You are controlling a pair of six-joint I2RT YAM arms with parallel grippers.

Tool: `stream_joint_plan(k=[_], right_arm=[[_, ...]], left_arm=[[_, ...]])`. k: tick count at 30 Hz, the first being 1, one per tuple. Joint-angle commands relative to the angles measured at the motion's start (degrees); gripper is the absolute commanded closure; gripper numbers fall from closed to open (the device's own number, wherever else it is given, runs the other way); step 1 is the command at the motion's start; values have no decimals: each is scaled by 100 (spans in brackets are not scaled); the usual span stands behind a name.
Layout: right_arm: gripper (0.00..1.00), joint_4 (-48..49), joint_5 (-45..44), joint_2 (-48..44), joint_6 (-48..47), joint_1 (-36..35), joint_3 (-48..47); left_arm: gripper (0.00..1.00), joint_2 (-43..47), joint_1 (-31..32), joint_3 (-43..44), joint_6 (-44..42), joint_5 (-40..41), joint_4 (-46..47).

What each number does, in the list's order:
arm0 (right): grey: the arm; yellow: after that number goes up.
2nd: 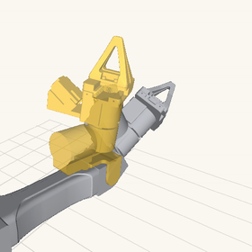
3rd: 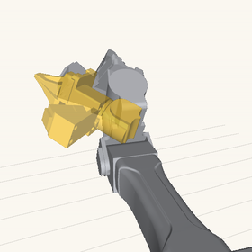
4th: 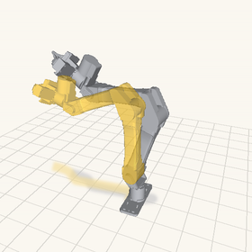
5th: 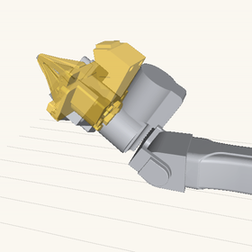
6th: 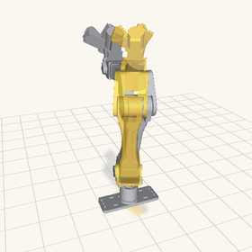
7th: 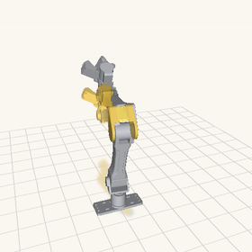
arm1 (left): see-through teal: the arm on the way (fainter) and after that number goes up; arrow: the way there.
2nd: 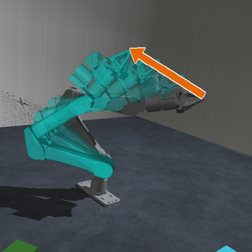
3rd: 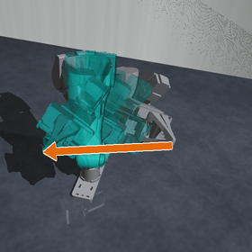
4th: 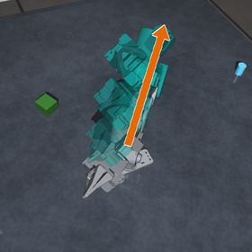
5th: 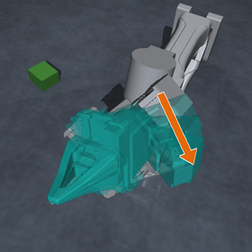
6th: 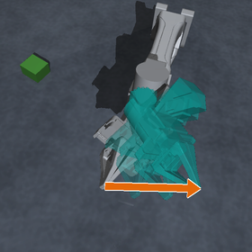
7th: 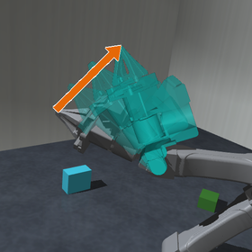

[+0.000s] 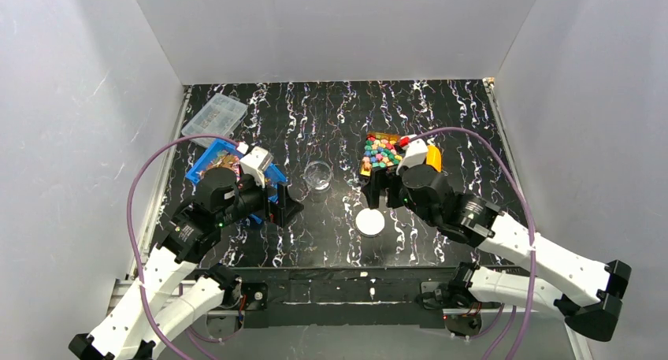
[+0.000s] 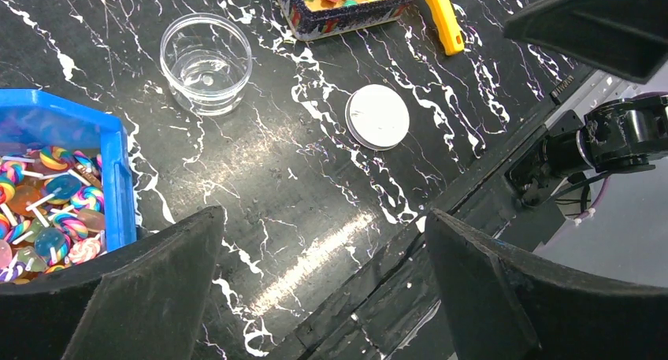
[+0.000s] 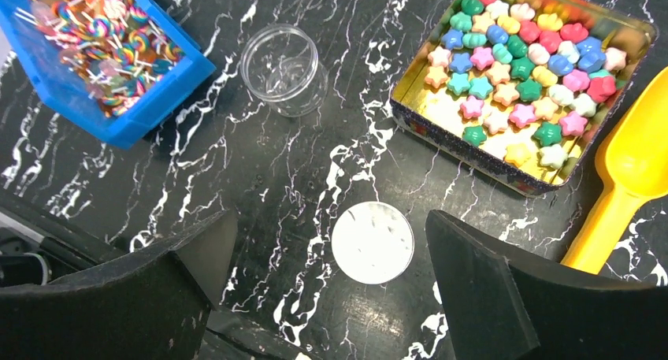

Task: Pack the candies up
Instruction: Move the storage box to the center of the board.

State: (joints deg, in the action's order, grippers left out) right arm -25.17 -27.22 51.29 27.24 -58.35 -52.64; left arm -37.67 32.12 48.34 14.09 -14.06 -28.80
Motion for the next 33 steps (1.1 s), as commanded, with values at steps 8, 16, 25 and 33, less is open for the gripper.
stream_joint_plan(k=[8, 16, 25, 33], right_arm=[[0, 249, -178, 241, -177, -63, -176], [0, 437, -234, 391, -427, -64, -303], [0, 417, -517, 1023, -688, -56, -817], [0, 55, -379, 2141, -917, 51, -1771]], left_arm=[[1, 49, 31, -43, -61, 49, -73], [1, 125, 31, -75, 321, 758, -144], [1, -132, 32, 59, 664, 1633, -374], [1, -834, 31, 833, 1124, 2973, -1415]])
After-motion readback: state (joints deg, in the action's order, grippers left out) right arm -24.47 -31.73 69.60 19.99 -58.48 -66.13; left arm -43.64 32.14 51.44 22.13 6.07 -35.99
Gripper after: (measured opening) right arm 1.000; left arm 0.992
